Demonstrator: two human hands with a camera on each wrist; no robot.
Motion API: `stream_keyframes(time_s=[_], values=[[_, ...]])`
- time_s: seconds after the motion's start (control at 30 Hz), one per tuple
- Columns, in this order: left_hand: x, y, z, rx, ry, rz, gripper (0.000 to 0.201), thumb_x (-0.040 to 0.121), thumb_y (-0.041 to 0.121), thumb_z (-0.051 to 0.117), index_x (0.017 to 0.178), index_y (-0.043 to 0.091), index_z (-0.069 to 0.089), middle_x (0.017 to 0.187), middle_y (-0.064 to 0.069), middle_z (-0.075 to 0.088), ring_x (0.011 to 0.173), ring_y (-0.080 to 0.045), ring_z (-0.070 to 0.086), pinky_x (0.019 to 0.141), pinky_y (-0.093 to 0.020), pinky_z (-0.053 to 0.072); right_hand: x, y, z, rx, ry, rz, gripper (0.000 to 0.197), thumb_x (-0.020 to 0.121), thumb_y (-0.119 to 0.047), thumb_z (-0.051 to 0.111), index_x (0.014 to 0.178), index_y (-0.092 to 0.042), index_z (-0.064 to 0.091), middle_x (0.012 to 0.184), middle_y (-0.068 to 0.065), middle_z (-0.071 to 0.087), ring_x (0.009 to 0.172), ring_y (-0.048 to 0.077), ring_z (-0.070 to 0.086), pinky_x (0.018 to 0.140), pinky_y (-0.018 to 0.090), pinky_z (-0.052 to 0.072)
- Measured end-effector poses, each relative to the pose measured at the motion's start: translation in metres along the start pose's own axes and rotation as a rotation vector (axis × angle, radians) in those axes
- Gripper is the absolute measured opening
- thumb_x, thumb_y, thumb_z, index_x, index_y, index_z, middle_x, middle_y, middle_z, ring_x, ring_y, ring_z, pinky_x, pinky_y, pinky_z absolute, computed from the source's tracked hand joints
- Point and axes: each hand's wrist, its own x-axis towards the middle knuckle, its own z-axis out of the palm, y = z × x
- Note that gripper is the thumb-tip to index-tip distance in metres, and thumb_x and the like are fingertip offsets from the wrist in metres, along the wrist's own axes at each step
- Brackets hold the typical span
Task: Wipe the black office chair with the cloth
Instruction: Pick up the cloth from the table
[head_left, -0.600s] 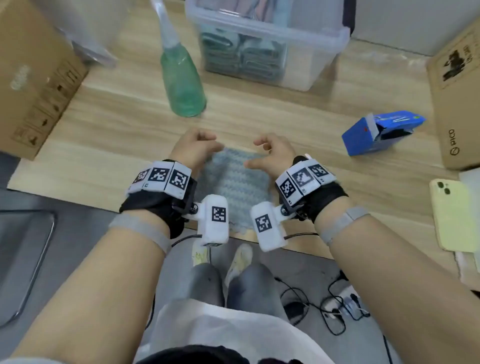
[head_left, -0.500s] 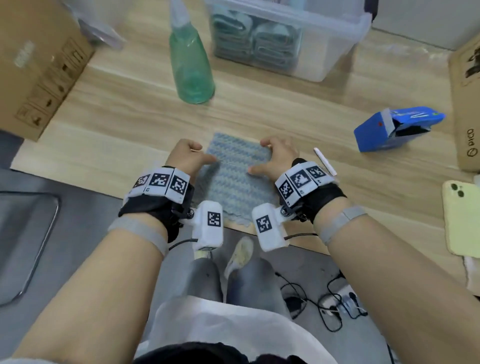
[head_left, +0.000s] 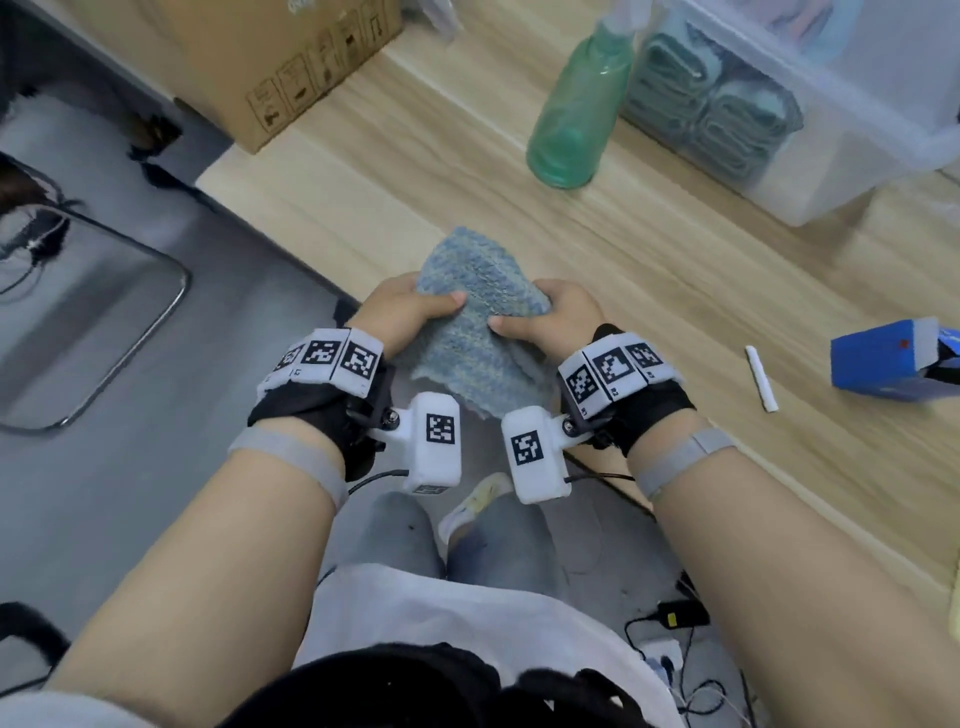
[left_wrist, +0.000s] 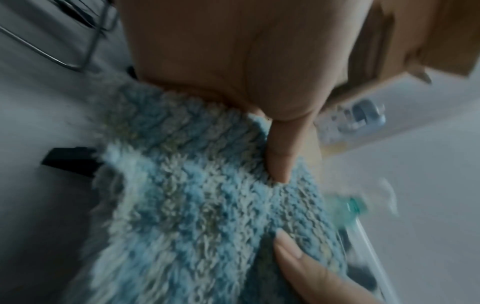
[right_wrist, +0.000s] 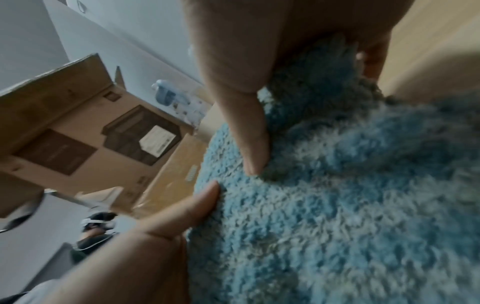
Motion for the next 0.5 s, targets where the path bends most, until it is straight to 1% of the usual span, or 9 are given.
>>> stream_keyframes(time_s=[0.03, 0.1, 0.17, 0.23, 0.3, 0.33, 0.4, 0.43, 0.5], values=[[-0.007, -0.005, -0.019, -0.054, 0.037, 0.028, 0.004, 0.083, 0.016, 0.061, 0.087, 0.017, 0.063, 0.098, -0.011, 0.067, 0.087, -0.026, 0.065, 0.085, -0.038, 0.053, -0.002, -0.014, 0.012, 0.039, -0.038, -0.038, 0.019, 0.065, -0.025, 0.078, 0.066, -0.024, 0.058, 0.089, 0.010, 0.071, 0.087, 0.030, 0.066, 0.087, 0.049, 0.053], [-0.027, -0.016, -0.057, -0.159, 0.118, 0.073, 0.016, 0.084, 0.017, 0.060, 0.099, 0.014, 0.061, 0.105, -0.014, 0.066, 0.091, -0.028, 0.064, 0.087, -0.042, 0.053, -0.006, -0.044, 0.042, 0.084, -0.113, -0.120, 0.022, 0.067, -0.017, 0.076, 0.069, -0.024, 0.056, 0.085, 0.007, 0.067, 0.085, 0.028, 0.066, 0.085, 0.044, 0.054], [-0.050, -0.033, -0.097, -0.255, 0.207, 0.107, 0.029, 0.083, 0.019, 0.060, 0.111, 0.011, 0.058, 0.110, -0.016, 0.065, 0.092, -0.028, 0.064, 0.086, -0.043, 0.052, -0.011, -0.072, 0.079, 0.085, -0.202, -0.187, 0.023, 0.068, -0.014, 0.076, 0.071, -0.022, 0.055, 0.079, 0.003, 0.065, 0.078, 0.021, 0.064, 0.076, 0.036, 0.055], [-0.077, -0.052, -0.134, -0.351, 0.289, 0.121, 0.034, 0.078, 0.022, 0.061, 0.111, 0.012, 0.058, 0.113, -0.017, 0.064, 0.094, -0.028, 0.064, 0.087, -0.042, 0.052, -0.018, -0.098, 0.119, 0.059, -0.302, -0.235, 0.024, 0.068, -0.013, 0.076, 0.070, -0.022, 0.054, 0.074, -0.002, 0.063, 0.072, 0.016, 0.062, 0.069, 0.029, 0.054], [-0.104, -0.073, -0.167, -0.444, 0.378, 0.127, 0.037, 0.078, 0.022, 0.060, 0.112, 0.009, 0.057, 0.117, -0.020, 0.062, 0.098, -0.030, 0.062, 0.091, -0.045, 0.050, -0.026, -0.120, 0.162, -0.010, -0.380, -0.293, 0.026, 0.066, -0.015, 0.078, 0.065, -0.024, 0.053, 0.072, -0.004, 0.061, 0.073, 0.016, 0.061, 0.071, 0.029, 0.052], [-0.118, -0.085, -0.182, -0.485, 0.434, 0.123, 0.042, 0.078, 0.022, 0.060, 0.116, 0.005, 0.055, 0.120, -0.022, 0.061, 0.101, -0.032, 0.061, 0.093, -0.048, 0.048, -0.031, -0.128, 0.182, -0.043, -0.422, -0.319, 0.027, 0.065, -0.017, 0.078, 0.064, -0.024, 0.053, 0.071, -0.005, 0.060, 0.072, 0.015, 0.060, 0.069, 0.026, 0.051], [-0.143, -0.111, -0.209, -0.573, 0.548, 0.115, 0.055, 0.074, 0.024, 0.062, 0.122, 0.001, 0.050, 0.125, -0.023, 0.059, 0.108, -0.036, 0.060, 0.095, -0.051, 0.048, -0.044, -0.143, 0.225, -0.080, -0.514, -0.350, 0.025, 0.065, -0.017, 0.079, 0.067, -0.022, 0.055, 0.069, -0.008, 0.060, 0.064, 0.006, 0.058, 0.058, 0.014, 0.050], [-0.155, -0.125, -0.220, -0.618, 0.605, 0.114, 0.059, 0.072, 0.026, 0.063, 0.123, 0.001, 0.049, 0.126, -0.024, 0.058, 0.111, -0.038, 0.059, 0.095, -0.053, 0.047, -0.052, -0.148, 0.246, -0.088, -0.569, -0.356, 0.023, 0.066, -0.015, 0.078, 0.071, -0.020, 0.056, 0.068, -0.009, 0.060, 0.060, 0.001, 0.058, 0.051, 0.010, 0.048], [-0.181, -0.153, -0.239, -0.698, 0.710, 0.102, 0.062, 0.071, 0.028, 0.064, 0.124, 0.001, 0.049, 0.126, -0.024, 0.058, 0.112, -0.038, 0.059, 0.095, -0.055, 0.047, -0.067, -0.158, 0.285, -0.089, -0.688, -0.353, 0.023, 0.067, -0.011, 0.077, 0.076, -0.017, 0.057, 0.068, -0.008, 0.060, 0.050, -0.006, 0.057, 0.045, 0.009, 0.045]])
